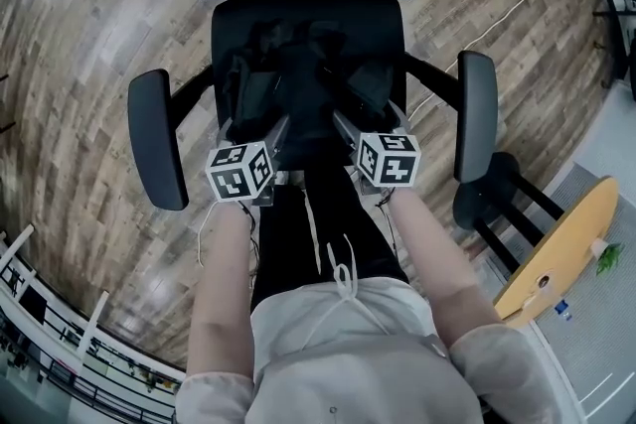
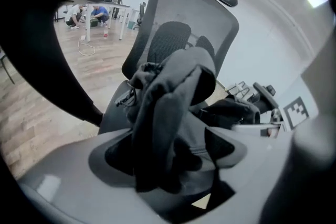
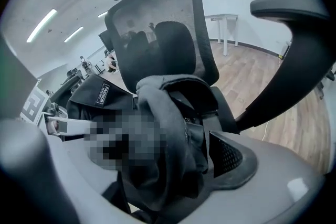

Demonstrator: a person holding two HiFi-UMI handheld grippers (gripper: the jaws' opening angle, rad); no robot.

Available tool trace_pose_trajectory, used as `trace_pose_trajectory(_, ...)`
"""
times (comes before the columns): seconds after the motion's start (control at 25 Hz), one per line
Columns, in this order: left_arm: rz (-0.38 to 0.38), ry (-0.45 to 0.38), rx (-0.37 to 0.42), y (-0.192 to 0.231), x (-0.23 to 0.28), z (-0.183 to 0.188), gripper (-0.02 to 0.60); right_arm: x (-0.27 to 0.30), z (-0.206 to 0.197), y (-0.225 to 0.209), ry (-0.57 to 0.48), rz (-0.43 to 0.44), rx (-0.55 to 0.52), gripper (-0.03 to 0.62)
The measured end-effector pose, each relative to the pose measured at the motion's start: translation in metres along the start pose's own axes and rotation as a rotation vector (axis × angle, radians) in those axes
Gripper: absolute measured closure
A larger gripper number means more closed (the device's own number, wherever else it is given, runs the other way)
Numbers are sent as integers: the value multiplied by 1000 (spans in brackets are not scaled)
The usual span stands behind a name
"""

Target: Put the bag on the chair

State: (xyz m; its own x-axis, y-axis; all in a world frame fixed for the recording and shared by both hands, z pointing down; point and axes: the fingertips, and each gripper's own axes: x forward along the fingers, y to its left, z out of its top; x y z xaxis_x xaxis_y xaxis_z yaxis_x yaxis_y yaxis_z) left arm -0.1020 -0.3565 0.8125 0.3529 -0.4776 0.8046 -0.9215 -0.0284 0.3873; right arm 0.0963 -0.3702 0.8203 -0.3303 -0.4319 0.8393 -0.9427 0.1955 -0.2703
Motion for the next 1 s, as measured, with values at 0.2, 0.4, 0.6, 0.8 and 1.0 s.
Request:
trace_pose_trajectory(0.2, 10, -64, 17, -7, -29, 11, 175, -28, 12, 7, -61, -29, -6, 98)
trace_pose_trajectory(0.4, 18, -99, 11, -17, -60, 15, 204, -66, 23, 18, -105, -44, 4, 185)
trace_pose_trajectory(0.6, 12, -102, 47, -30, -95, 12, 310, -110, 28, 34, -154, -42, 17, 421)
trace_pose_trajectory(0.8, -15, -137, 96, -50, -136, 14, 438, -152, 30, 51, -205, -50, 43, 586)
trace_pose_trajectory(1.0, -36, -188, 119, -64, -177, 22, 551, -185, 30, 77, -234, -13, 99, 594)
